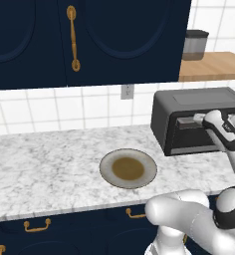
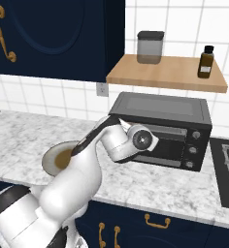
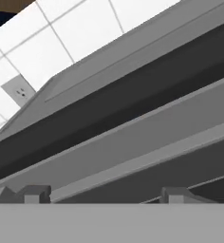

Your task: Pick up the kebab skewer and baguette bread, and place them inside the toaster oven. Close the toaster oven door and start by setting the timer.

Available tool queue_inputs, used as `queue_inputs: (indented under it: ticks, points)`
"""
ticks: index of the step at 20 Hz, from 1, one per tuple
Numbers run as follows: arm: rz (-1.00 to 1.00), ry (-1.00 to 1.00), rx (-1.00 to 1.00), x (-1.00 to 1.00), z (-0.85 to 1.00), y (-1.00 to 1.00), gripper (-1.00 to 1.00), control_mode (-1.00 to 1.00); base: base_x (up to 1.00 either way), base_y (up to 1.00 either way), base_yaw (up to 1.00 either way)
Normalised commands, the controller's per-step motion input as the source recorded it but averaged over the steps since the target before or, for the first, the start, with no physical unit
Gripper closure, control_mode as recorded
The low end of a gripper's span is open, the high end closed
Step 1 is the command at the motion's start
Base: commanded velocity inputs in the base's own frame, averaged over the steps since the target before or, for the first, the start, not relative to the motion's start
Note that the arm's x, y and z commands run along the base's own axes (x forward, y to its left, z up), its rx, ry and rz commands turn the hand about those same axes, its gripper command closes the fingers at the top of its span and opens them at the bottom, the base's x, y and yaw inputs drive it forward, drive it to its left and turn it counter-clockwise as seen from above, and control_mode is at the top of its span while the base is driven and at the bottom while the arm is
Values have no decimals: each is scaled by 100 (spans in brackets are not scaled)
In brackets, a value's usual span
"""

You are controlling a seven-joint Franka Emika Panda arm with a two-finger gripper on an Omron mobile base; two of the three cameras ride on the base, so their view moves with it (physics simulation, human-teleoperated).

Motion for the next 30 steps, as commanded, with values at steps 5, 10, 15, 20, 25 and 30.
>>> queue_inputs:
  ticks: [5, 10, 15, 20, 25, 30]
  points:
    - [-11, 0, 0, -5, 19, 1, -100, -100, 0, 0, 0]
    - [-8, 0, 0, -49, 40, -1, -100, -100, 0, 0, 0]
    - [-7, 0, 0, -59, 33, -23, -100, -100, 0, 0, 0]
    - [0, -2, -3, -69, 2, -57, -100, -100, 0, 0, 0]
    - [10, -25, -13, -54, 20, -87, -100, -100, 0, 0, 0]
    - [5, -38, -4, -56, 0, -65, -100, -100, 0, 0, 0]
